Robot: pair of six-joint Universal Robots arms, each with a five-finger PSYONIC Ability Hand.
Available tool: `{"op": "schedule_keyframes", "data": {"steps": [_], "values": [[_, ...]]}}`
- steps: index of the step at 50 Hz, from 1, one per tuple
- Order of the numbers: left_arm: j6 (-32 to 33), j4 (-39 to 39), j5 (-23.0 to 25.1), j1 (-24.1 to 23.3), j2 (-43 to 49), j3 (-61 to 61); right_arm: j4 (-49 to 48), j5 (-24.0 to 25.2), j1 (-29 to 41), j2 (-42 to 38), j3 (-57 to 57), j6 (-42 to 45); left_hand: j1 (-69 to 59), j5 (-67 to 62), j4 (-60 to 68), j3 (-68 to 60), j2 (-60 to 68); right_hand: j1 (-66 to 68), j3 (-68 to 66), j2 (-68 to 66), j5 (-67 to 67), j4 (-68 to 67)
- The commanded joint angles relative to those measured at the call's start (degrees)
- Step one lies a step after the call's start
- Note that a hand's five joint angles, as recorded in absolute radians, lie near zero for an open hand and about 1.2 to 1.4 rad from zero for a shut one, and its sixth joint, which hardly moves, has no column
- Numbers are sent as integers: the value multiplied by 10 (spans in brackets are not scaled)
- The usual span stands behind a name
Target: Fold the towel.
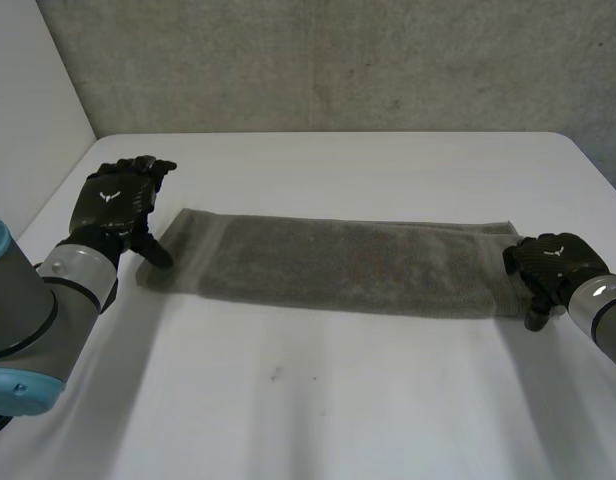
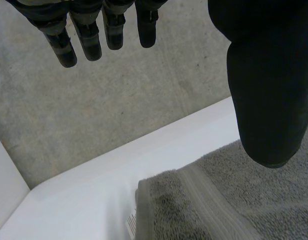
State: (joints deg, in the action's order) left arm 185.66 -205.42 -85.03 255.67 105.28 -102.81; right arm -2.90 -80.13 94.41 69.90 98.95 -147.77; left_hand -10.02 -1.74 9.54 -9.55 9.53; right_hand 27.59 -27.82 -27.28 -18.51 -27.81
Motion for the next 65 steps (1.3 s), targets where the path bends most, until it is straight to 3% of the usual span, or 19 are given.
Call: {"op": "schedule_keyframes", "data": {"steps": [1, 4, 5, 7, 14, 19, 23, 29, 31, 32, 34, 42, 50, 58, 60, 61, 62, 63, 65], "values": [[0, -17, -5, 1, 5, -13, -82, 1, -19, -59, -1, 5, 0, 17, 5, -4, 5, 180, -178, -183, -171, -178], [0, -25, -5, 1, 6, -17, -81, 1, -37, -86, -13, 9, 0, 17, 5, -4, 5, 291, -289, -294, -282, -289], [0, -34, -5, 0, 6, -22, -79, -2, -46, -96, -22, 12, 0, 17, 5, -4, 5, 426, -423, -429, -417, -424], [1, -42, -4, 0, 5, -27, -76, -9, -52, -102, -30, 17, 0, 17, 5, -4, 5, 523, -521, -526, -514, -521], [1, -55, -6, -1, 4, -34, -63, -20, -114, -78, -46, 64, 0, 17, 5, -4, 5, 524, -522, -527, -515, -522], [0, -55, -7, -2, 3, -34, -18, -26, -185, -62, -105, 163, 0, 17, 5, -4, 5, 524, -522, -527, -515, -522], [0, -55, -7, -1, 3, -33, 11, -24, -185, -61, -152, 187, 0, 17, 5, -4, 5, 524, -522, -527, -515, -522], [0, -55, -7, -2, 3, -34, 51, -24, -53, -49, -254, 137, 0, 17, 5, -4, 5, 524, -522, -527, -515, -522], [0, -55, -7, -2, 3, -34, 58, -26, 61, -56, -308, 110, 0, 17, 5, -4, 5, 524, -522, -527, -515, -522], [0, -55, -7, -2, 2, -34, 58, -26, 61, -57, -308, 110, 0, 17, 5, -4, 5, 524, -522, -527, -515, -522], [0, -55, -7, -2, 2, -34, 57, -27, 175, -86, -356, 107, 0, 17, 5, -4, 5, 524, -522, -527, -515, -522], [0, -55, -7, -2, 1, -34, 59, -50, 398, -232, -469, 109, 0, 17, 5, -4, 5, 524, -522, -527, -515, -522], [0, -56, -5, -2, 1, -40, 59, -50, 466, -301, -475, 102, 0, 17, 5, -4, 5, 524, -522, -527, -515, -522], [1, -57, -4, -9, 1, -40, 61, -56, 460, -262, -439, 89, 0, 17, 5, -4, 5, 524, -522, -527, -515, -522], [1, -57, -4, -10, 1, -40, 60, -58, 452, -246, -426, 88, 0, 17, 5, -4, 5, 461, -458, -464, -452, -459], [1, -57, -4, -10, 3, -41, 58, -62, 440, -226, -410, 87, 0, 17, 5, -4, 5, 154, -152, -157, -145, -152], [1, -57, -4, -11, 3, -41, 58, -62, 440, -226, -409, 87, 0, 17, 5, -4, 5, 151, -149, -154, -142, -149], [1, -57, -4, -11, 3, -41, 53, -68, 421, -204, -389, 84, 0, 17, 5, -4, 5, -142, 144, 139, 151, 144], [1, -57, -5, -14, 3, -41, 48, -80, 394, -182, -370, 70, 0, 17, 5, -4, 5, -176, 178, 173, 185, 178]]}}
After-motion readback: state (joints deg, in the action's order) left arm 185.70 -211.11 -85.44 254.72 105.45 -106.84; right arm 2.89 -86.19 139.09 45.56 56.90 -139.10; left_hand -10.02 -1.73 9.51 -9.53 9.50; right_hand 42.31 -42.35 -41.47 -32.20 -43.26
